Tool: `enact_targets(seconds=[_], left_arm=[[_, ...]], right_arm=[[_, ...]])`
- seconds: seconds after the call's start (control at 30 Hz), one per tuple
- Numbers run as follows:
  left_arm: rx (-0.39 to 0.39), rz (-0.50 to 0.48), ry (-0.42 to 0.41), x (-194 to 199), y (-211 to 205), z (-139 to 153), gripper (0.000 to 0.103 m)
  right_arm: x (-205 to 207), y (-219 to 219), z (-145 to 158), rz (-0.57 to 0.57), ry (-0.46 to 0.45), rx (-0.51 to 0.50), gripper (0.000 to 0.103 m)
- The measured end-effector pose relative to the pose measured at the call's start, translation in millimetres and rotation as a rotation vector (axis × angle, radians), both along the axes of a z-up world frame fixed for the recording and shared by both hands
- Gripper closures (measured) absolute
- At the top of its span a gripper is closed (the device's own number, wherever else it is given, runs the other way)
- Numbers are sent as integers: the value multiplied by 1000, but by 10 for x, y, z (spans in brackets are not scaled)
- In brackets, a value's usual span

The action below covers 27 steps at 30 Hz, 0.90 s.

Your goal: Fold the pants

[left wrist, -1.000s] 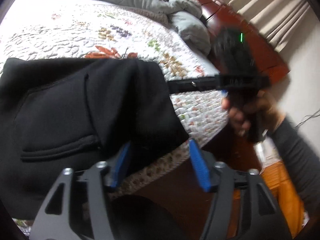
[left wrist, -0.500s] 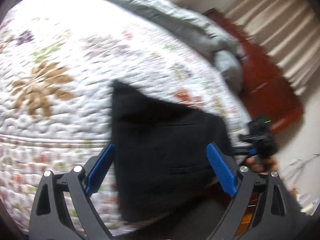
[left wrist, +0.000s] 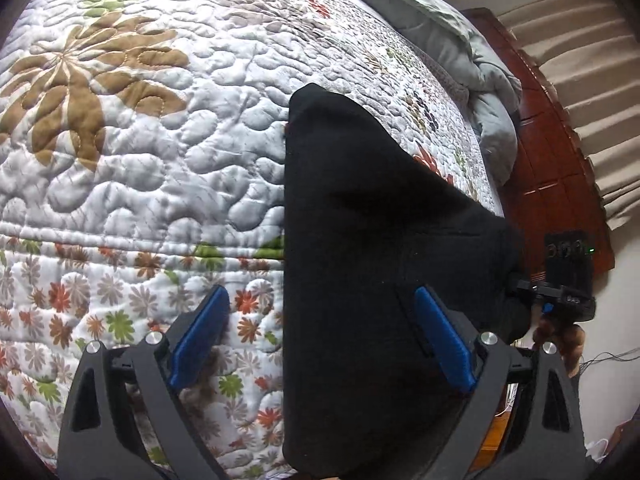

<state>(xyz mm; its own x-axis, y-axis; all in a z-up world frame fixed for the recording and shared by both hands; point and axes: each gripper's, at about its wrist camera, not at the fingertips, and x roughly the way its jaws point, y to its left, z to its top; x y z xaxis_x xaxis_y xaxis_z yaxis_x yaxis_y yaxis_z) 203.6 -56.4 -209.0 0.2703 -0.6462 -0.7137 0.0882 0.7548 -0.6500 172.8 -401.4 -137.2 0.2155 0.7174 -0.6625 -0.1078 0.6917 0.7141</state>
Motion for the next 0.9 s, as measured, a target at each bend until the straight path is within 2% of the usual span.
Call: enact_targets(seconds=[0.1, 0.17, 0.27, 0.47, 0.67, 0.77, 0.83, 0.9], left_arm=[[1, -25, -24, -27, -106, 68, 10], [5, -47, -46, -63, -194, 103, 10], [25, -78, -69, -98, -312, 137, 10], [60, -92, -72, -108, -371, 110, 10], [86, -81, -40, -80, -316, 2, 10], [96, -89, -47, -85, -302, 14, 10], [83, -83, -63, -78, -264, 88, 10], [46, -72, -111, -56, -175, 247, 10]], right_arm=[[-47, -123, 218, -27, -53, -38, 87], [-93, -249, 235, -53, -59, -55, 87], [-136, -406, 62, -88, -29, -60, 87], [-211, -608, -315, -139, 8, 0, 87], [-264, -931, -748, -205, 65, 63, 86], [-298, -981, -822, -202, 71, 131, 76], [-332, -1058, -702, -217, 50, 141, 58], [-365, -1194, -455, -264, -16, 96, 52]])
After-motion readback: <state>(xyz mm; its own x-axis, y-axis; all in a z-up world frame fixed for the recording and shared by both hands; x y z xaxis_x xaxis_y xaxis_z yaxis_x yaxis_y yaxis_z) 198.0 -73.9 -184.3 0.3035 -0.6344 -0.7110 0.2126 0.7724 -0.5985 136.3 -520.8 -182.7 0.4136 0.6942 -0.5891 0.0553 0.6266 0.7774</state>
